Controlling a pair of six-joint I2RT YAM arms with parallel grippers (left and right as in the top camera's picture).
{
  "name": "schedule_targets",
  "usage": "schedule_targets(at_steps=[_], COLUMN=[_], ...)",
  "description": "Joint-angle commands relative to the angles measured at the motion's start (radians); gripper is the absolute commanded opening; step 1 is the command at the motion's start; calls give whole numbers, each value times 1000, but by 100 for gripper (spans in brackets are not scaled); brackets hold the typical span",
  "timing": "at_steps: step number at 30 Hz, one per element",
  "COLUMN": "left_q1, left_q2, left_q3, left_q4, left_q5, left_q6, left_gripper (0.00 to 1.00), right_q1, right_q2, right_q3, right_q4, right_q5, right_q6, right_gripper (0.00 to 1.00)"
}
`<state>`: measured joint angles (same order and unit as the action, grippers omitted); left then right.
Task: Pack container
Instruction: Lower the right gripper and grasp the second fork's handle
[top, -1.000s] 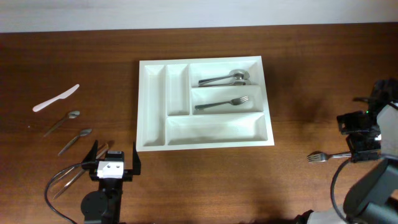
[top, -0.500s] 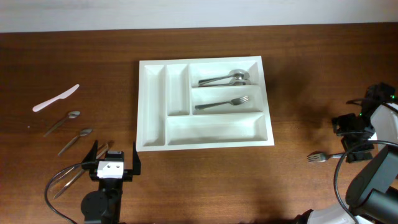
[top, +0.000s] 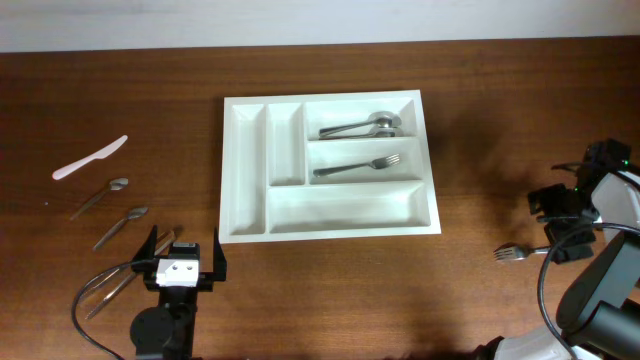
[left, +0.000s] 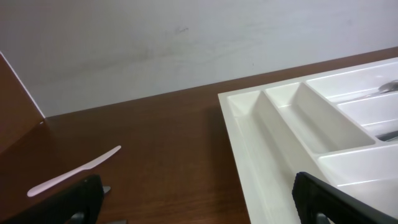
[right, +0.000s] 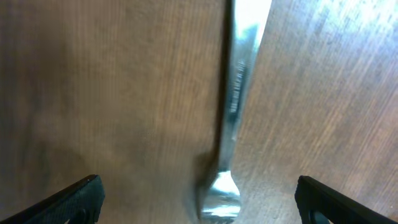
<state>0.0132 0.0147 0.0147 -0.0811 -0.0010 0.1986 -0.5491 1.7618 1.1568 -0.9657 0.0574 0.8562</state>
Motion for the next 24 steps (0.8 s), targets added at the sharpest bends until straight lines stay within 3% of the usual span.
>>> schedule_targets(at_steps=[1,9,24], left_q1=[-4,-4,-4], left_q2=[-9,-8,-8], left_q3=[-5,-5,-5], left_q4=[-2,-2,-2], left_q5=[-3,-3,-3], left_q6=[13,13,13], left_gripper=[99,99,99], right_q1=[-39,-85,-61], right_q2=[6,6,6], right_q3=[-51,-87,-146], right_q4=[6,57,161], right_q5=[-2,10,-18], right_q6=[0,-107,-70], right_gripper=[99,99,99])
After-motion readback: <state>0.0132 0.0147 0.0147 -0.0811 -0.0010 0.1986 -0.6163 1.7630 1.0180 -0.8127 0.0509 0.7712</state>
